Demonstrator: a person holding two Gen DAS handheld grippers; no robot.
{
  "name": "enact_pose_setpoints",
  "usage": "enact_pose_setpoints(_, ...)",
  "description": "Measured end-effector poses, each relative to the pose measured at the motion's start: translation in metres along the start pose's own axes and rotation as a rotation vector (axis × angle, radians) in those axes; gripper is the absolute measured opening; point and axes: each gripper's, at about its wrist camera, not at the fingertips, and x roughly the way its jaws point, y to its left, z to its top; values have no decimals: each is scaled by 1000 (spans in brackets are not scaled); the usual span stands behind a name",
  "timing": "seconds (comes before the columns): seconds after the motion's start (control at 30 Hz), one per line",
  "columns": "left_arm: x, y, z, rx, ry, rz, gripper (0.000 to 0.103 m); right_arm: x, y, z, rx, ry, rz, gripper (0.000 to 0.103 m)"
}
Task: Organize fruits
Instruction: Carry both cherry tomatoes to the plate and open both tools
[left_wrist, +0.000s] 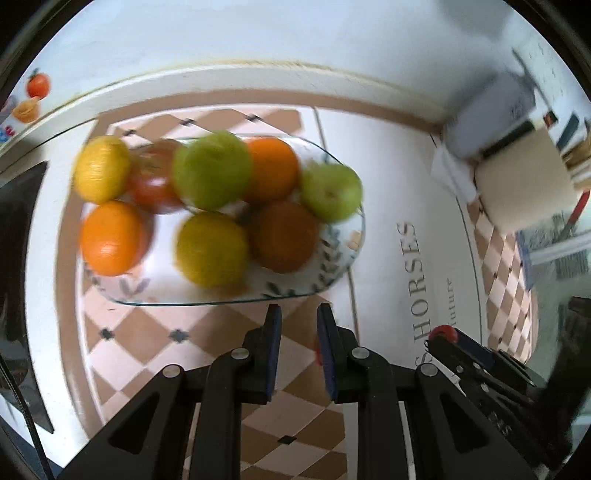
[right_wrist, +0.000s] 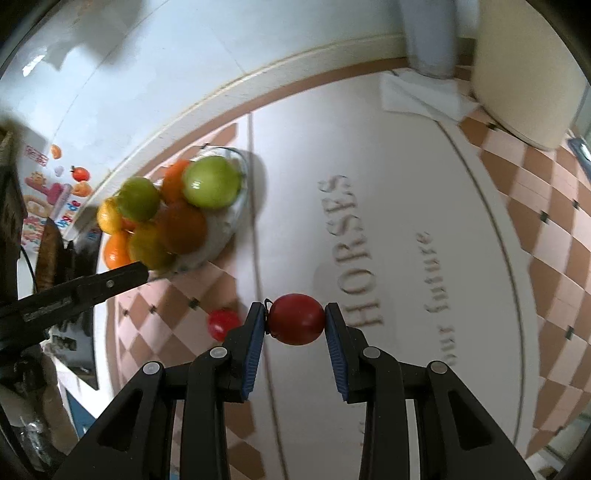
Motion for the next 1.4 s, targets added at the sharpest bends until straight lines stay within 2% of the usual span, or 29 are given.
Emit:
enact_pose_setpoints(0.1,-12,15,-2,-26,-5,9,18,6,9,6,-12,8,12,36)
enact_pose_setpoints(0.27,21,8,-16,-60,122,-102,25,8,10,9,-24,13,-3,36)
enact_pose_setpoints(0.37,41,-10,-21,-32,182,-125,26,8,1,7,-14,17,-26,36)
enact_pose_setpoints(0.53,67,-34,-25,49,241,-93,31,9,-19,2,29,32,-52,36)
enact_pose_setpoints(0.57,69,-38,-25,74,237,-69,37,9,-22,2,34,33,-55,36)
enact_pose_setpoints(0.63,75,-48,-26,120,230,-33,37,9,-26,0,41,35,-61,36)
enact_pose_setpoints(0.73,81,-52,-28,151,242,-21,37,8,-28,-1,43,34,-65,36)
enact_pose_setpoints(0.83,82,-55,-31,175,224,-1,35,8,-29,0,43,34,-65,36)
enact_pose_setpoints(0.93,82,-56,-32,189,214,2,25,8,-27,2,38,31,-62,36)
enact_pose_setpoints(1.03,78,-54,-31,185,199,5,25,8,-22,7,27,26,-51,36)
enact_pose_setpoints(1.17,57,-43,-28,139,168,-23,25,10,-11,15,16,20,-15,36)
enact_pose_setpoints(1.4,-7,14,-16,-22,58,-66,25,29,19,33,17,41,113,36)
